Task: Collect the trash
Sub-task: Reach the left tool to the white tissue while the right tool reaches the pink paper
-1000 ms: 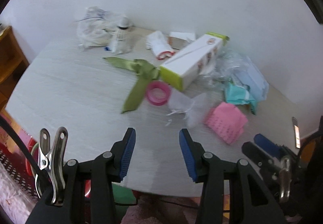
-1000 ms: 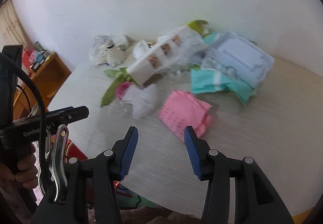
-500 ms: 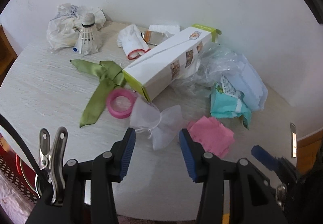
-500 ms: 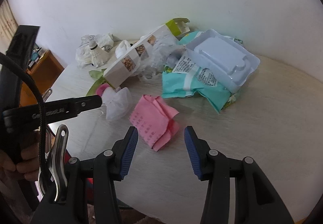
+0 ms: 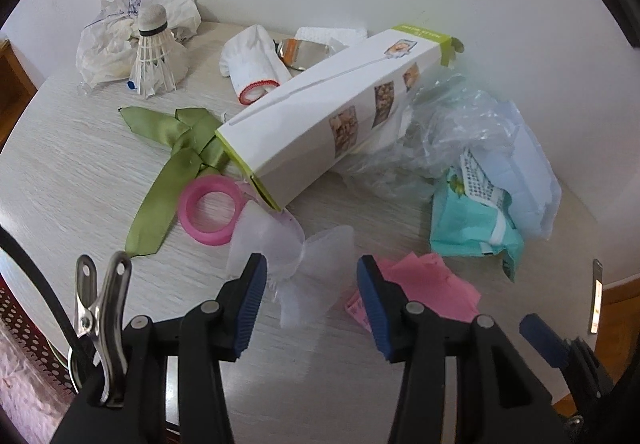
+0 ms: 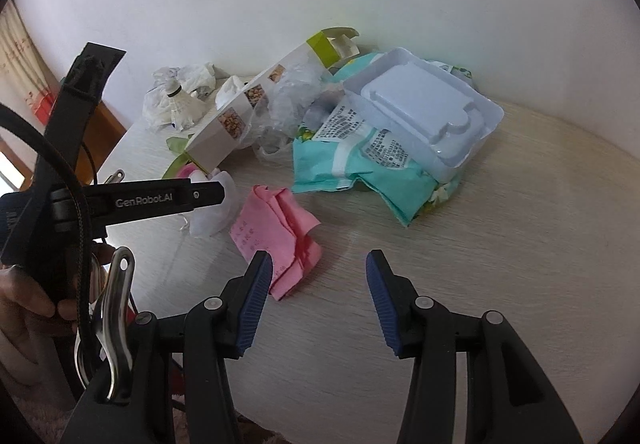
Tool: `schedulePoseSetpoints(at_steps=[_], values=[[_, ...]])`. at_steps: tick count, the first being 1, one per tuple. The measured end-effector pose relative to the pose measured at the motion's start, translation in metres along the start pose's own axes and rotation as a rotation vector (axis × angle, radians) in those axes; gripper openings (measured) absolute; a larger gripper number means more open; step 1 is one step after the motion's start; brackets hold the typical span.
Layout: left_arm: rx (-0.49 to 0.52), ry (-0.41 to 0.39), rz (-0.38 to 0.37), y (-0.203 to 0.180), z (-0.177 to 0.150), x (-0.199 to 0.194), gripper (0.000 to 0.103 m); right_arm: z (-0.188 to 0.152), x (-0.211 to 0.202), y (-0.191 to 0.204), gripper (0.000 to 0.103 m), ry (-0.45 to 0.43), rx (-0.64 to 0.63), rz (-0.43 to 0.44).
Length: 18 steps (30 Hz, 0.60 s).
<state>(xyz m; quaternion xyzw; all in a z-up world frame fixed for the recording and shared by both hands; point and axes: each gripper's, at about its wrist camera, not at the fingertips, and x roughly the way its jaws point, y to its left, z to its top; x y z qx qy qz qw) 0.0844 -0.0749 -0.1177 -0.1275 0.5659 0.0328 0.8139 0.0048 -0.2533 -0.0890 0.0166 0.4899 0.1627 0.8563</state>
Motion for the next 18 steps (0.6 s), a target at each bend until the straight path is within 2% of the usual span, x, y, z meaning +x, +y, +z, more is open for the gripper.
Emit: schedulePoseSetpoints(at_steps=[15, 18], values=[[0.018, -0.005, 0.078, -0.005, 0.006, 0.020, 0.049, 0.000, 0.002, -0.008, 0.050, 0.016, 0.001, 0.016], [0.029, -0.012, 0.077, -0.005, 0.002, 0.019, 0.036, 0.000, 0.002, -0.008, 0.050, 0.018, 0.004, 0.017]])
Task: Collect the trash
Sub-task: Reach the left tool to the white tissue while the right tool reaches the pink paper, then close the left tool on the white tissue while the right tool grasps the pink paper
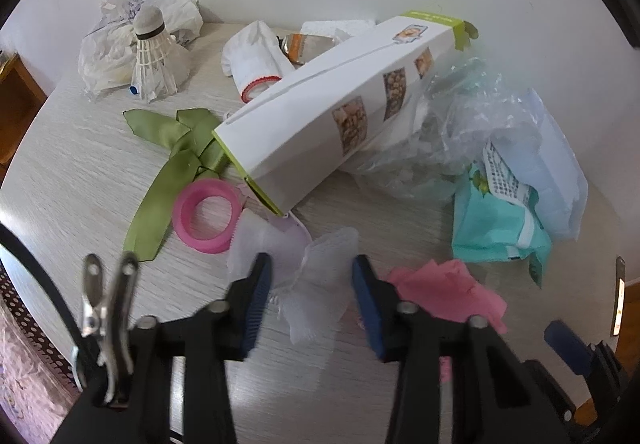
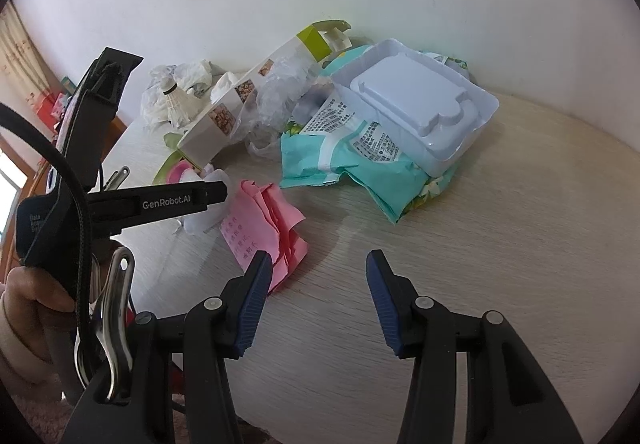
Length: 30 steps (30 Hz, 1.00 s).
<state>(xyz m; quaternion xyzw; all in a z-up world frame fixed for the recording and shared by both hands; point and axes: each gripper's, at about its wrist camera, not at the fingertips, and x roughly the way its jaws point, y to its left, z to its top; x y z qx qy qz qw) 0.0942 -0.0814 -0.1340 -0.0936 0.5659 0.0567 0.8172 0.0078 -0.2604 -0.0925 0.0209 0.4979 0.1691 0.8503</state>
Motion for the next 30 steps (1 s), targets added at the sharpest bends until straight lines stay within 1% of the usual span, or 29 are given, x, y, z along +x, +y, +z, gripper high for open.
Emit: schedulePoseSetpoints(at_steps=[2, 5, 8, 17, 20, 26, 30], values=[[0.006, 0.001, -0.009, 0.001, -0.001, -0.001, 0.029, 0.000, 0.000, 0.000, 0.050, 0.001, 0.000, 0.000], [0.020, -0.004, -0.017, 0.003, -0.006, -0.006, 0.023, 0.000, 0.002, 0.002, 0.050, 0.006, -0.001, 0.000], [0.040, -0.007, -0.026, 0.007, -0.010, -0.011, 0.021, 0.001, 0.004, 0.004, 0.050, 0.011, -0.004, 0.002], [0.053, 0.039, -0.057, 0.032, -0.029, -0.019, 0.021, 0.006, 0.016, 0.019, 0.050, 0.031, -0.034, 0.024], [0.043, 0.051, -0.052, 0.039, -0.031, -0.016, 0.021, 0.009, 0.023, 0.025, 0.050, 0.040, -0.050, 0.031], [0.036, 0.057, -0.067, 0.046, -0.035, -0.011, 0.021, 0.015, 0.040, 0.034, 0.050, 0.063, -0.080, 0.038], [0.029, 0.064, -0.074, 0.047, -0.028, -0.002, 0.022, 0.017, 0.052, 0.038, 0.050, 0.081, -0.092, 0.033]])
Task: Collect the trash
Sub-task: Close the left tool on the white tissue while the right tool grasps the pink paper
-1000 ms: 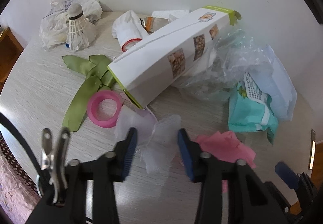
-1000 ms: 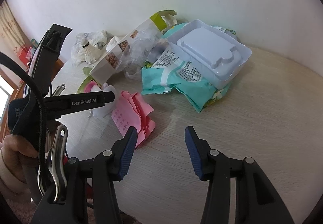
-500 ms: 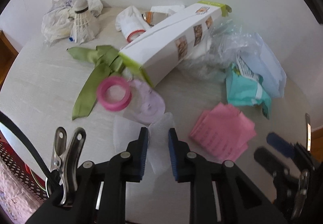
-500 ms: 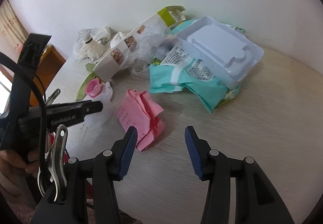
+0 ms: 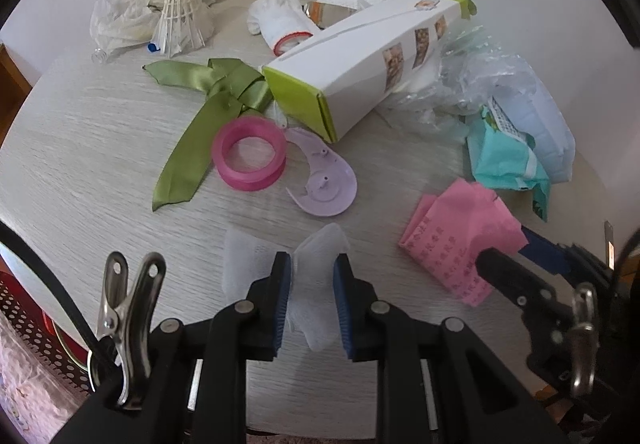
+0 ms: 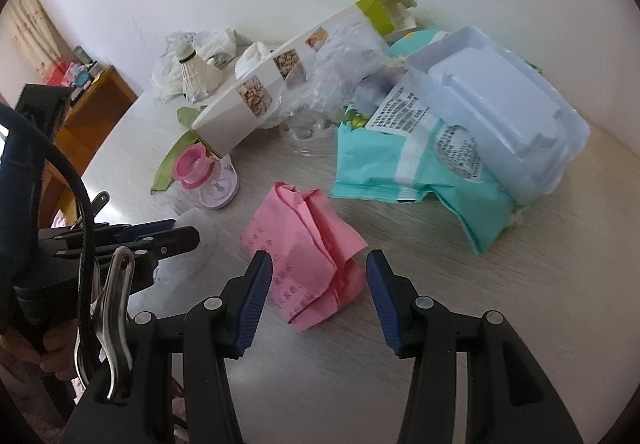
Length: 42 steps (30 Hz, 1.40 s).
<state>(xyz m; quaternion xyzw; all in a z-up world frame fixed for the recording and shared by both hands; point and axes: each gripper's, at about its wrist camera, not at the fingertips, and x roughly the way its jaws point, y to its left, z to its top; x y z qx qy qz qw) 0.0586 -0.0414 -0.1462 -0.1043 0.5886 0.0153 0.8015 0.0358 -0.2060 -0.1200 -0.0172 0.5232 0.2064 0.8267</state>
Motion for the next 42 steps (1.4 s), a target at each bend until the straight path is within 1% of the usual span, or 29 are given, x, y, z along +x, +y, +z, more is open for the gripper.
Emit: schedulePoseSetpoints(at_steps=[8, 14, 22, 24, 25, 27, 28, 30, 34, 38, 42], values=[[0.006, -0.002, -0.005, 0.004, 0.000, 0.003, 0.024, -0.003, 0.017, 0.002, 0.050, 0.032, -0.022, -0.013], [0.007, -0.010, -0.003, 0.003, -0.003, 0.001, 0.024, -0.004, 0.020, 0.002, 0.050, 0.031, -0.034, -0.011], [0.002, -0.023, 0.015, -0.002, -0.007, 0.000, 0.025, -0.004, 0.022, 0.007, 0.050, 0.032, -0.052, -0.032], [0.000, -0.028, 0.022, -0.004, -0.008, 0.000, 0.025, -0.004, 0.022, 0.007, 0.045, 0.035, -0.053, -0.029], [0.003, -0.032, 0.032, -0.005, -0.010, 0.000, 0.025, -0.004, 0.022, 0.007, 0.039, 0.039, -0.052, -0.034], [0.010, -0.039, 0.044, -0.008, -0.011, 0.000, 0.025, -0.003, 0.022, 0.007, 0.032, 0.040, -0.049, -0.047], [0.009, -0.043, 0.049, -0.009, -0.012, -0.001, 0.024, -0.003, 0.022, 0.006, 0.026, 0.043, -0.044, -0.050], [0.000, -0.048, 0.051, -0.009, -0.014, -0.003, 0.023, -0.003, 0.021, 0.002, 0.021, 0.045, -0.032, -0.044], [-0.024, -0.059, 0.055, -0.007, -0.016, -0.009, 0.021, -0.004, 0.014, 0.000, 0.009, 0.027, -0.029, -0.032], [-0.050, -0.073, 0.064, -0.004, -0.018, -0.016, 0.020, -0.003, 0.005, 0.004, 0.005, 0.002, -0.062, -0.017], [-0.068, -0.094, 0.075, -0.001, -0.021, -0.027, 0.019, -0.002, -0.005, 0.008, 0.004, -0.031, -0.099, 0.001]])
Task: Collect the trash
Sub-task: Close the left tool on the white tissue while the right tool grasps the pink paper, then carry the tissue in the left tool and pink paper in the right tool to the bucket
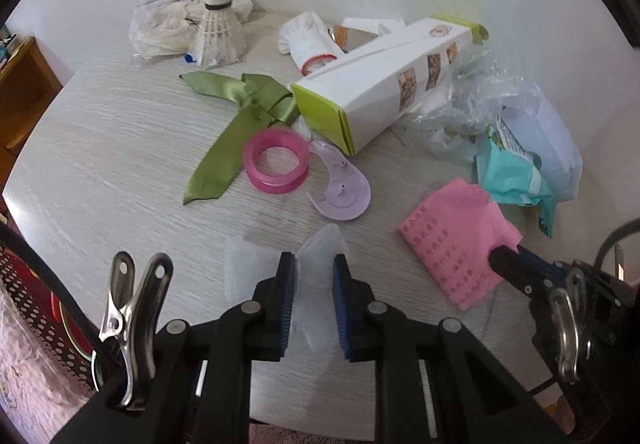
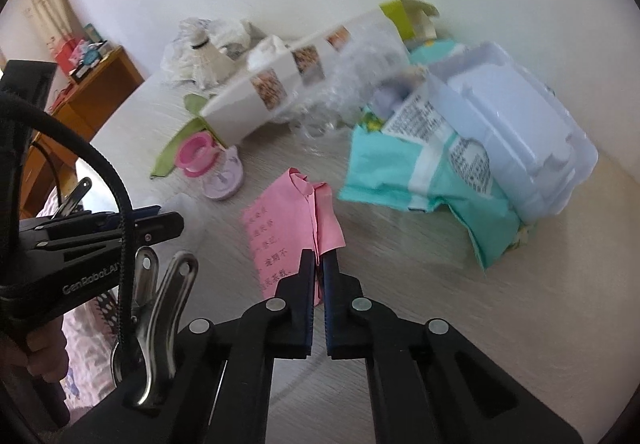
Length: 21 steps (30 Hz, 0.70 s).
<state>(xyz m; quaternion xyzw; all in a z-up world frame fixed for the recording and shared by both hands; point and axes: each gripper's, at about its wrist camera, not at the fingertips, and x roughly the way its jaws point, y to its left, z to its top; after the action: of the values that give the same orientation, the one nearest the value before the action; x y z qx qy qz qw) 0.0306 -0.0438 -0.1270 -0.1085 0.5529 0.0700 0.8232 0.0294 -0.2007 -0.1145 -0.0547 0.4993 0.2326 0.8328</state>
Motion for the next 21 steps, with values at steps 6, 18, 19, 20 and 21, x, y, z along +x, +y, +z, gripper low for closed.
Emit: schedulePoseSetpoints(at_steps=[6, 18, 19, 20, 21], values=[[-0.035, -0.034, 0.023, 0.004, -0.007, -0.018, 0.018, 0.001, -0.011, 0.001, 0.004, -0.028, -0.023, 0.026], [-0.133, -0.079, 0.025, 0.016, -0.021, -0.041, 0.017, 0.007, -0.017, 0.010, 0.004, -0.060, -0.086, 0.084], [-0.149, -0.082, 0.018, 0.019, -0.022, -0.044, 0.017, 0.008, -0.018, 0.012, 0.004, -0.062, -0.093, 0.088], [-0.158, -0.085, 0.014, 0.022, -0.023, -0.045, 0.017, 0.008, -0.018, 0.014, 0.004, -0.063, -0.098, 0.091], [-0.168, -0.086, 0.012, 0.025, -0.024, -0.047, 0.017, 0.009, -0.018, 0.016, 0.004, -0.063, -0.103, 0.092]])
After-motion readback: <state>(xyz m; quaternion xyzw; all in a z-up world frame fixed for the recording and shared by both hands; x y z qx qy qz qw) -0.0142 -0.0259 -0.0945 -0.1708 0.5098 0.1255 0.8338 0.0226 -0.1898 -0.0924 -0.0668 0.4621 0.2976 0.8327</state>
